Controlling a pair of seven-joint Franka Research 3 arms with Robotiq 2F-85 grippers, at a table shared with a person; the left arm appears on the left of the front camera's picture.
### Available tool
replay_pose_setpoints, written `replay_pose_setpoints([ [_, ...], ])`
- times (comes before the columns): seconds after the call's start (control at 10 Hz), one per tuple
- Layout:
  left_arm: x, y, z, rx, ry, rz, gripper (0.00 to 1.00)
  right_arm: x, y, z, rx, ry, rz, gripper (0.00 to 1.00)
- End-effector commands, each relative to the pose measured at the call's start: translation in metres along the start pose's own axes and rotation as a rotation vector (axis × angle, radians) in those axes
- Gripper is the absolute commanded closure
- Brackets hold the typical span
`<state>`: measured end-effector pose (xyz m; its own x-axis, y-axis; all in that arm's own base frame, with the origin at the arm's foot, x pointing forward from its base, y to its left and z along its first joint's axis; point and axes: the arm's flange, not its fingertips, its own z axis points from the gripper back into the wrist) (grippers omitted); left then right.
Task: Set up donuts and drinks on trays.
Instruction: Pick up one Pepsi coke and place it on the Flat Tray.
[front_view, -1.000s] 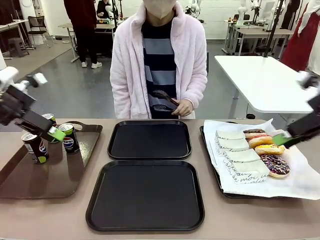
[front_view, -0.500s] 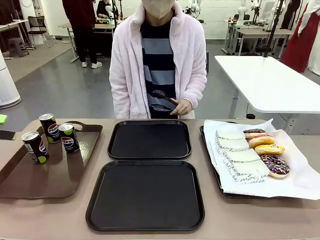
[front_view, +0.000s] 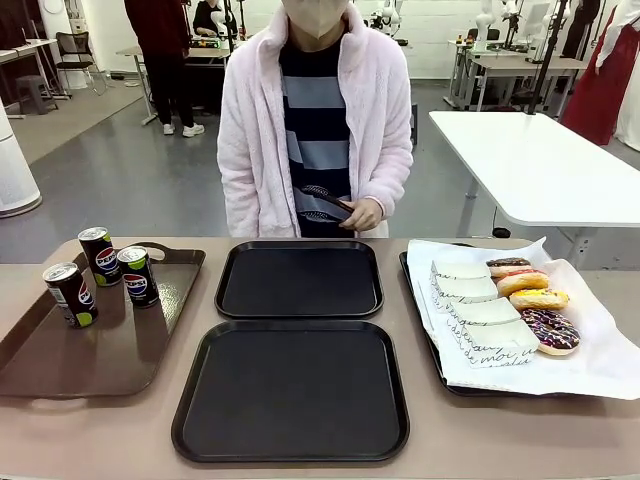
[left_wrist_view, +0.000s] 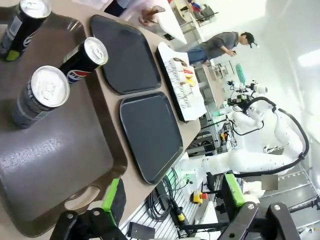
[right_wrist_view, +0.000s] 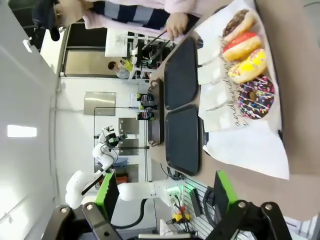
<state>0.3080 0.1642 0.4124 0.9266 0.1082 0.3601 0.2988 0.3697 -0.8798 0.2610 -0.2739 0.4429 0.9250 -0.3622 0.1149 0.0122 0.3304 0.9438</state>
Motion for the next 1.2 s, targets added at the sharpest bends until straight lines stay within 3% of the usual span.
replay_pose_setpoints([
  [0.0, -0.001, 0.000, 0.014, 0.033, -0.027, 0.005, 0.00, 0.003, -0.007, 0.004, -0.036, 0.056, 0.007, 0.00],
  [0.2, -0.006, -0.001, 0.029, 0.095, -0.059, 0.065, 0.00, 0.002, -0.011, 0.001, -0.054, 0.087, 0.006, 0.00],
  [0.3, -0.009, -0.006, 0.034, 0.131, -0.068, 0.066, 0.00, 0.003, -0.007, -0.001, -0.026, 0.034, -0.020, 0.00],
  [0.4, -0.006, 0.004, 0.025, 0.052, -0.054, 0.027, 0.00, 0.003, -0.007, -0.001, -0.026, 0.034, -0.020, 0.00],
  [1.1, -0.006, 0.004, 0.025, 0.052, -0.054, 0.027, 0.00, 0.003, -0.007, -0.001, -0.026, 0.034, -0.020, 0.00],
])
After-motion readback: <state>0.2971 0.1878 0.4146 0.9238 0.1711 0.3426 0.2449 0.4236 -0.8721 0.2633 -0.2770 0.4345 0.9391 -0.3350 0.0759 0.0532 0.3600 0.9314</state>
